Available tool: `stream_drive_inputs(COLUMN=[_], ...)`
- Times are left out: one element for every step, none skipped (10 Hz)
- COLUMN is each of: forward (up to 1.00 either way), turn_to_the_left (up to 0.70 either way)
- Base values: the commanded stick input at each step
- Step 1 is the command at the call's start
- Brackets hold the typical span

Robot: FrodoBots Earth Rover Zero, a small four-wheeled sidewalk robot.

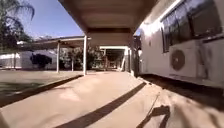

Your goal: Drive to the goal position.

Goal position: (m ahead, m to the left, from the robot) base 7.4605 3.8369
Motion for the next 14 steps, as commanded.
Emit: stream_drive_inputs(forward=[0.7, 0.7, 0.7, 0.7, 0.7, 0.7, 0.7, 0.7, 0.7, 0.7, 0.7, 0.7, 0.7, 0.7], turn_to_the_left=[0.0, 0.0, 0.0, 0.0, 0.0, 0.0, 0.0, 0.0, 0.0, 0.0, 0.0, 0.0, 0.0, 0.0])
